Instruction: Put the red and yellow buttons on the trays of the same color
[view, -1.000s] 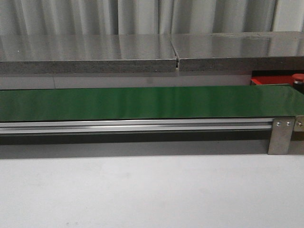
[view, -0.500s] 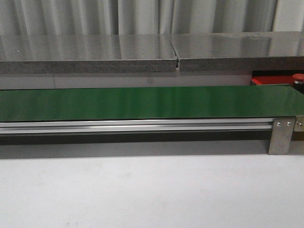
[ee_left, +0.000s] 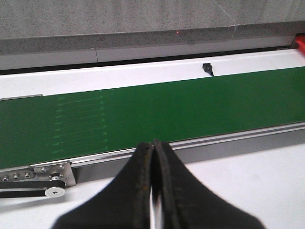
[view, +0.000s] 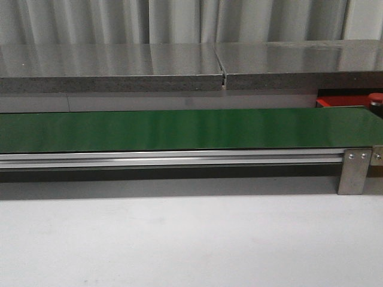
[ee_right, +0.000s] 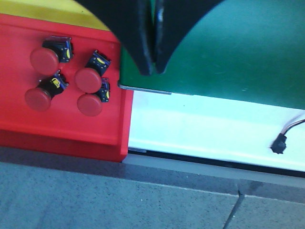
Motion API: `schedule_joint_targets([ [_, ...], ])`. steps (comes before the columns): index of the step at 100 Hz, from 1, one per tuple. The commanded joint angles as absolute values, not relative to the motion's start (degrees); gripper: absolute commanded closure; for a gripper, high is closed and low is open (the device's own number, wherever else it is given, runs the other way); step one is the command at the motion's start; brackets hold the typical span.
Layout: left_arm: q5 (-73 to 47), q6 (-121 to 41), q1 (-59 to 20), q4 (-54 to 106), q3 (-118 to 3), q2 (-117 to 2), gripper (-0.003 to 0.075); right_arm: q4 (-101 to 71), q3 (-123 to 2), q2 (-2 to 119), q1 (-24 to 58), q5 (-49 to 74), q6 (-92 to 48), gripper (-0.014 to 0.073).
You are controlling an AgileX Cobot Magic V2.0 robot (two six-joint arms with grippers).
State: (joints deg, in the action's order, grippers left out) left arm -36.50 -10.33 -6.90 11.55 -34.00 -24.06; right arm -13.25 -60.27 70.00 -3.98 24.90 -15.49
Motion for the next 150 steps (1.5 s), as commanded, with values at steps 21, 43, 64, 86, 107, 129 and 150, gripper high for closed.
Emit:
schedule_joint_targets([
  [21, -32.5, -10.3, -7.3, 12.6, -35.4, -24.3, 0.0739, -13.1, -55.7, 59.3, -2.9, 17.2, -16.0, 0.0662],
  [43, -32.5, -10.3, -7.3, 12.6, -35.4, -24.3, 0.0739, -13.1, -49.7, 52.5, -2.9, 14.3, -16.0, 0.0662],
  [64, -32.5, -10.3, -7.3, 12.6, -35.4, -24.3, 0.0739, -12.7, -41.8, 45.5, -2.9, 8.7, -16.0, 0.0662],
  [86, -32.5, -10.3, -7.3, 12.6, -35.4, -24.3, 0.0739, -10.4, -35.5, 37.3, -2.9, 6.5, -16.0, 0.0662],
  [107, -32.5, -10.3, -7.3, 12.6, -35.4, -24.3, 0.0739, -10.4, -30.4, 31.9, -2.9, 5.2, -16.0, 0.0659],
  [129, -32.5, -10.3, -7.3, 12.6, -35.4, -24.3, 0.0739, -10.4, -25.5, 25.7, -2.9, 5.2, -16.0, 0.0659],
  [150, -32.5, -10.3, -7.3, 12.6, -35.4, -24.3, 0.0739, -10.4, -21.5, 20.4, -2.9, 5.2, -16.0, 0.0659],
])
